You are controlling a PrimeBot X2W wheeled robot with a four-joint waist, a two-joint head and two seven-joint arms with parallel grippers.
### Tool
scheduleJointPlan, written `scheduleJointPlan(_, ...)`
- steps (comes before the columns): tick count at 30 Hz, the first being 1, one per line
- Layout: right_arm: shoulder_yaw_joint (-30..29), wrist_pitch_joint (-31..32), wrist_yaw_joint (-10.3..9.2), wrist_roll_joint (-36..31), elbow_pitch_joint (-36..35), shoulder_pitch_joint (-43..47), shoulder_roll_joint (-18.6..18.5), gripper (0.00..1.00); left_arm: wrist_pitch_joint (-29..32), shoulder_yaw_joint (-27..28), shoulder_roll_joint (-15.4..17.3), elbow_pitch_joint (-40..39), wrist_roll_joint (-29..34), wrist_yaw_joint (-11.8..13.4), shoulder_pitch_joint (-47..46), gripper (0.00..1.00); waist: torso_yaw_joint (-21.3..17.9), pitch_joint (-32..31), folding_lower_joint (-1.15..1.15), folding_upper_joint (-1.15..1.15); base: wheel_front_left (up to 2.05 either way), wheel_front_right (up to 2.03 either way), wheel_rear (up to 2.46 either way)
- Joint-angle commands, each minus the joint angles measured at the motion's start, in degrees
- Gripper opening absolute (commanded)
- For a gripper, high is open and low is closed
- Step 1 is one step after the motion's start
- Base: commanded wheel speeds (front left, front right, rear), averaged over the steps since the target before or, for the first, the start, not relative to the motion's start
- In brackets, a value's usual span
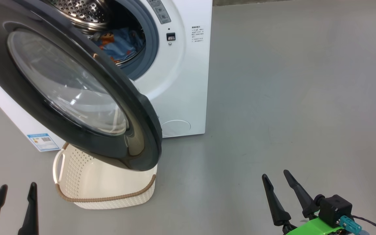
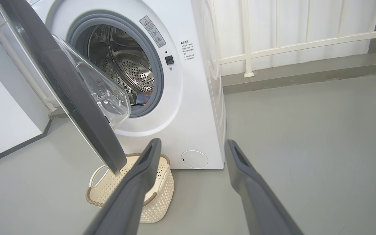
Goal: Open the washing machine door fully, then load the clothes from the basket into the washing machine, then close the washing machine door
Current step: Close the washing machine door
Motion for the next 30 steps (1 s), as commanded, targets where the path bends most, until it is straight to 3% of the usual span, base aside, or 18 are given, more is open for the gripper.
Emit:
scheduleJointPlan(1, 1.6, -0.7, 0.09, -0.6, -1.2, -1.4, 0.0, 1.0, -0.4, 2.5, 1.2, -0.8, 0.5, -0.1, -1.2, 1.0, -0.1, -0.1, 0.0, 0.0, 0.0, 0.0, 0.0)
scheduleJointPlan(30, -0.3, -0.7, 0.09, -2.8, 0.1, -0.8, 0.0, 1.0, -0.4, 2.7, -0.5, 4.4, 1.8, -0.1, -0.4, 1.0, 0.0, -1.7, 0.0, 0.0, 0.0, 0.0, 0.0)
